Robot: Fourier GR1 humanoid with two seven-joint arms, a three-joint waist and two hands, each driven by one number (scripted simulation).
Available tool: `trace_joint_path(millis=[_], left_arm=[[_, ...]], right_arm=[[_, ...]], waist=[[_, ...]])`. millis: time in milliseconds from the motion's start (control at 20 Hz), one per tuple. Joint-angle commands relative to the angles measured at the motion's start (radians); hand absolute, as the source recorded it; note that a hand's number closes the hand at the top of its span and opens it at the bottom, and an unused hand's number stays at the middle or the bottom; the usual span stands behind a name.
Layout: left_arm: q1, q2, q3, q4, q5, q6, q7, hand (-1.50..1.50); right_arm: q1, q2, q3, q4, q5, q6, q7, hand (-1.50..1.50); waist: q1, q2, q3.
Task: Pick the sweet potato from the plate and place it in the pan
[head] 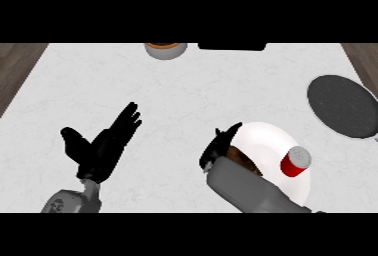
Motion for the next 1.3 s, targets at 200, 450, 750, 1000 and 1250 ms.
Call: trace_joint_path(millis=[200,450,750,1000,1250], left_arm=[[0.005,0.008,0.040,-0.024,0.013,-0.024,0.029,0.00],[0.061,0.000,0.028,-0.003,-0.024,-0.048,-0.032,0.00],[0.010,-0.066,0.024,0.062,-0.073,-0.016,-0.051,0.00],[-0.021,-0.043,0.066,0.068,-0.042,-0.060,-0.025,0.00],[0.049,-0.028,0.044,-0.062,-0.050,-0.044,0.055,0.00]], right_arm=[[0.012,0.017,-0.018,0.048,0.064,0.052,0.082,-1.50],[-0.045,0.014,-0.044,0.126,0.144,0.037,-0.020,-1.50],[0.005,-0.077,0.021,0.038,0.226,0.005,-0.198,1.50],[-0.031,-0.059,0.117,0.124,0.302,-0.070,-0.335,1.50],[-0.095,-0.096,0.137,0.137,0.361,-0.135,-0.450,1.50]], waist=[[-0.018,0.011,0.003],[-0.019,0.011,0.002],[-0.026,0.012,0.002],[-0.017,0.015,0.003],[-0.008,0.014,0.003]])
